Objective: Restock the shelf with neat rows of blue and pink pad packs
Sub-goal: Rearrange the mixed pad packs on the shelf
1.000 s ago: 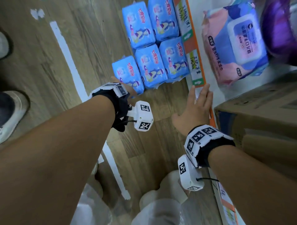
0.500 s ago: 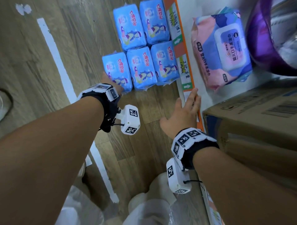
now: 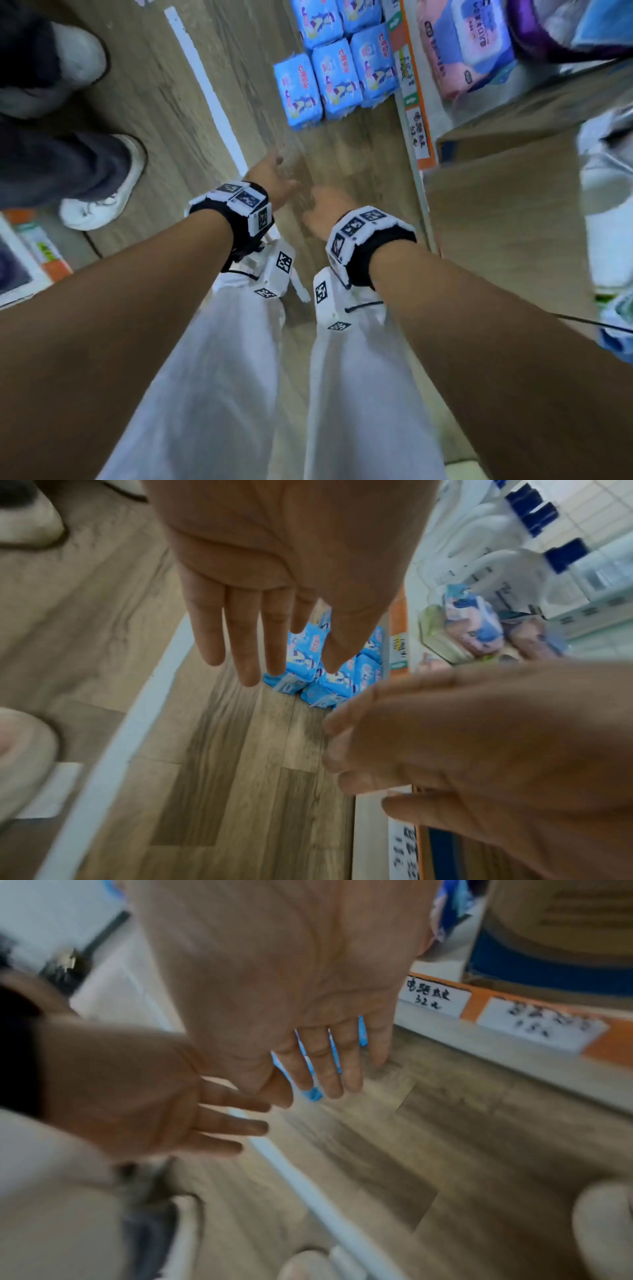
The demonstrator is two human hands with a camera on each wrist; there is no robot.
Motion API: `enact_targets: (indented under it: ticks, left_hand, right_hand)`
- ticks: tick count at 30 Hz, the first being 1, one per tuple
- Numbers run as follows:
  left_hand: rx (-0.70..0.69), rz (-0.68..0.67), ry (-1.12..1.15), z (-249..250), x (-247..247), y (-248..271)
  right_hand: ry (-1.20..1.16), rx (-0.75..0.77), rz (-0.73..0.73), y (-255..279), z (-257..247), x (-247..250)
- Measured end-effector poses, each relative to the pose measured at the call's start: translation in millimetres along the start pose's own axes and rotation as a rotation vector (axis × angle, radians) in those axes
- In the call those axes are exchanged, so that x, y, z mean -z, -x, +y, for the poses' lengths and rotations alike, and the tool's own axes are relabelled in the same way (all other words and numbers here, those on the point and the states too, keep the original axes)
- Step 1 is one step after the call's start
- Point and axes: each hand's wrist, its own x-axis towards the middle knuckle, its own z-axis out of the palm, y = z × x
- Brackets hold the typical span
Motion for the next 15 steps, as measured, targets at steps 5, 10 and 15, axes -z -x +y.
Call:
enact_targets:
  ticks: [5, 10, 15]
  left_hand:
    - [-0.025, -0.049, -0.287, -18, 58, 114]
    - [-0.302, -0.12, -0.516, 20, 121, 237]
    - [-0.573, -0.013, -0.722, 73, 174, 352]
  right_hand:
    - [-0.255, -0.063, 0.124, 139, -24, -4]
    - [-0.39, -0.08, 0.374, 277, -31, 36]
    - [-0.511, -0.034, 0.633, 394, -26, 63]
